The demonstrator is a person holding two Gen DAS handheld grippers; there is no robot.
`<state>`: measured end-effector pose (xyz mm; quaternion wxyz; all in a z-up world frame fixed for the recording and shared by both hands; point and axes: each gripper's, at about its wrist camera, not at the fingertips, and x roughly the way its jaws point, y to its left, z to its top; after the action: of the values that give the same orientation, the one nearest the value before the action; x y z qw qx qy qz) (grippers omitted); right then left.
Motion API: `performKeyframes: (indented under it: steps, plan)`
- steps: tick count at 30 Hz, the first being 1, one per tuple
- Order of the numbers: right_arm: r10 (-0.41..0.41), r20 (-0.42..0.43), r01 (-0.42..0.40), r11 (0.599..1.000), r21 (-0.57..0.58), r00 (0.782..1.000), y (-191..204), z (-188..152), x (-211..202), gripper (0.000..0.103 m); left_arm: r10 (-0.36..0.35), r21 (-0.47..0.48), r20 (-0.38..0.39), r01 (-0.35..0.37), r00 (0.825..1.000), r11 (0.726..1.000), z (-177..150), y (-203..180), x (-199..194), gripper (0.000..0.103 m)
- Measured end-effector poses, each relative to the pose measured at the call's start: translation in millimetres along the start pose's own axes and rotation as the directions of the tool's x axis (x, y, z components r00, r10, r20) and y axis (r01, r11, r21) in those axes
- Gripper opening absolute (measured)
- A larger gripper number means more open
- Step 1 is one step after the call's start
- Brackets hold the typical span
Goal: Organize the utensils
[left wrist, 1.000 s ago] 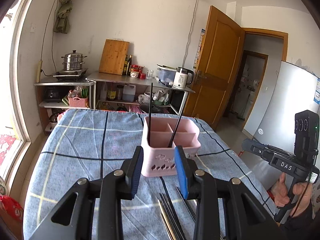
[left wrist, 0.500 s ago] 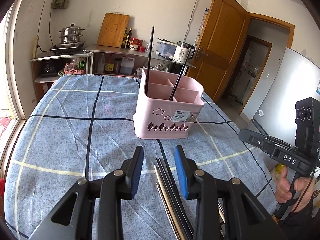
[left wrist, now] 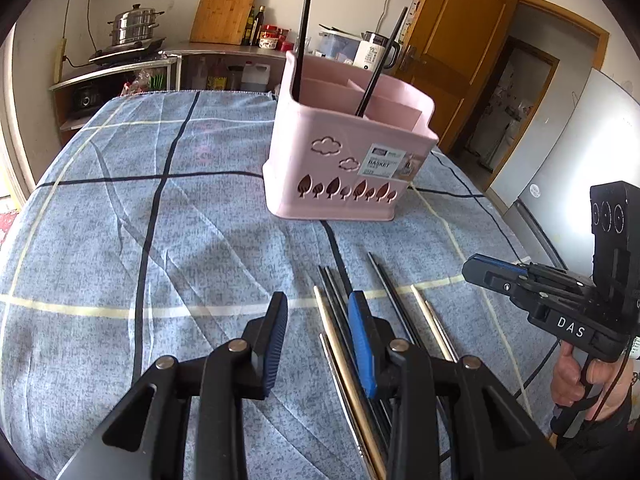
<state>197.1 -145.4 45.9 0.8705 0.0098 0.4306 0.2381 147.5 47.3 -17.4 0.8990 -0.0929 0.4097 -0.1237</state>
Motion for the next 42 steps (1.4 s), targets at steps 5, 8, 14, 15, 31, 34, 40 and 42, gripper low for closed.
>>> performKeyframes:
  steps: [5, 8, 14, 15, 31, 34, 40, 42]
  plan:
    - [-0.011, -0.056, 0.011, 1.000, 0.011, 0.998, -7, -14, 15, 0.009, 0.016, -0.012, -0.036, -0.016, 0.999, 1.000, -14, 2, 4, 0.033]
    - [-0.015, -0.080, 0.017, 1.000, 0.015, 0.997, -8, -23, 21, 0.009, 0.039, -0.010, -0.058, -0.040, 0.998, 0.999, -23, -1, 5, 0.033]
    - [-0.030, -0.111, 0.031, 0.999, 0.007, 0.993, -7, -35, 28, 0.009, 0.058, 0.004, -0.078, -0.058, 0.995, 0.998, -33, -9, 8, 0.033]
    - [-0.032, -0.108, 0.033, 0.999, 0.005, 0.994, -7, -36, 27, 0.009, 0.066, 0.007, -0.079, -0.066, 0.995, 0.998, -34, -10, 9, 0.033]
    - [-0.048, -0.120, 0.046, 0.999, -0.019, 0.992, 6, -42, 24, 0.010, 0.085, -0.015, -0.085, -0.087, 0.993, 0.996, -45, -13, 6, 0.033]
    - [-0.049, -0.119, 0.047, 0.999, -0.014, 0.992, 4, -42, 24, 0.009, 0.098, -0.007, -0.082, -0.099, 0.992, 0.995, -47, -15, 6, 0.033]
    - [-0.063, -0.119, 0.063, 0.998, -0.010, 0.991, 4, -45, 22, 0.009, 0.116, 0.011, -0.081, -0.116, 0.990, 0.993, -50, -20, 6, 0.037]
    - [-0.072, -0.121, 0.071, 0.997, -0.015, 0.990, 4, -45, 22, 0.009, 0.120, 0.012, -0.082, -0.120, 0.989, 0.993, -49, -22, 6, 0.038]
